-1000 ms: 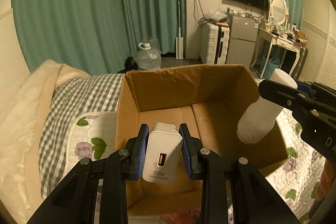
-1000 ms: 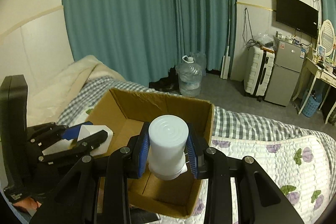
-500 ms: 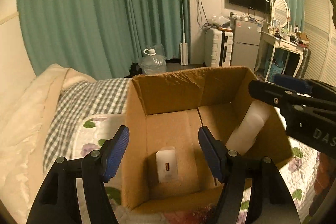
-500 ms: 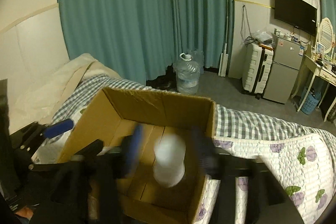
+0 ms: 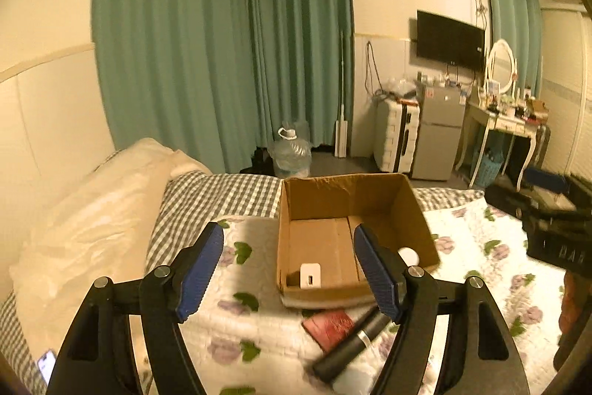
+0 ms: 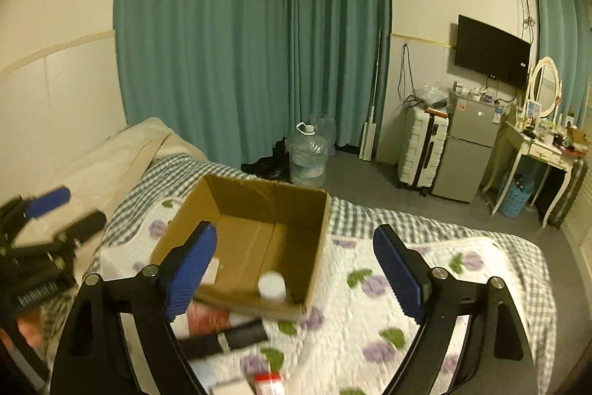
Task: Organize rigid objects
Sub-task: 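Grasp the red-capped bottle with the right tool while the left tool grasps a white charger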
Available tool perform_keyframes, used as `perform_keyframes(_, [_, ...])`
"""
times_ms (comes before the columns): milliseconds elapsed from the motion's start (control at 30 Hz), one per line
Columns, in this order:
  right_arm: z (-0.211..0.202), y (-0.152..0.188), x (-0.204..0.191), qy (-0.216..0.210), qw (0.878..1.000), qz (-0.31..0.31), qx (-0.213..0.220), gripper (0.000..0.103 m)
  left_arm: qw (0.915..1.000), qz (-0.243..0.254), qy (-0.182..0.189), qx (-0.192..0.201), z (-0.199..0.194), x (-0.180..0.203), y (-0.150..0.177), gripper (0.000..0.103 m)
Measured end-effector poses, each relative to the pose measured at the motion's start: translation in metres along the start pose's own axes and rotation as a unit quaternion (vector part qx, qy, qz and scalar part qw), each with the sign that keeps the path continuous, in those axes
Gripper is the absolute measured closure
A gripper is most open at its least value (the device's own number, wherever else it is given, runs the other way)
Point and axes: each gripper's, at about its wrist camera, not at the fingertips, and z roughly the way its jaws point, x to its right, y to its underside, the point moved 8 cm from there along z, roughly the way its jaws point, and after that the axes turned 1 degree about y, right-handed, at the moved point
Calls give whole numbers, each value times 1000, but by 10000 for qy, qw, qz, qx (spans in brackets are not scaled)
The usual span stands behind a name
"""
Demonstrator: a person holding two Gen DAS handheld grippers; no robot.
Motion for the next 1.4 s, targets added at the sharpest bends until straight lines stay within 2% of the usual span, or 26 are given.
perform_keyframes(167, [-37,35,1,61,9999,-70,-76,15,9999,-112,18,-30,-33,0,24,26])
perform_keyframes(333, [-51,78,4,137,9996,-102,-211,15,9996,-217,-102,-174,-36,2,62,26])
perform_keyframes(500, [-32,127,7,57,9979,96,-644,15,9979,-166,-220,-582,-12,5,112,26])
perform_keyframes(633, [-7,154,6,51,9950,108,-987,15,9947,-160,-251,-984,15,5,152,26])
perform_keyframes(733, [13,171,1,54,9921,68,-1248,15,9921,-126,-354,-1198,32,4,173,26])
perform_keyframes(867, [37,192,-2,81,9864,11,-1640,15,9886,-66,-250,-1485,53,9,197,26])
perform_keyframes(1000, [61,212,-4,91,9779,-2,-2086,26,9840,37,-145,-1777,69,15,216,26])
perform_keyframes(1100, [75,224,-7,6,9708,29,-2398,38,9834,104,-142,-1808,74,17,218,26])
perform_keyframes(1233, [84,234,-16,-58,9650,-138,-2618,41,9826,245,-152,-1833,75,22,219,26])
perform_keyframes(1400, [100,245,-24,-285,9567,-194,-2889,61,9830,266,-18,-1816,72,28,217,26])
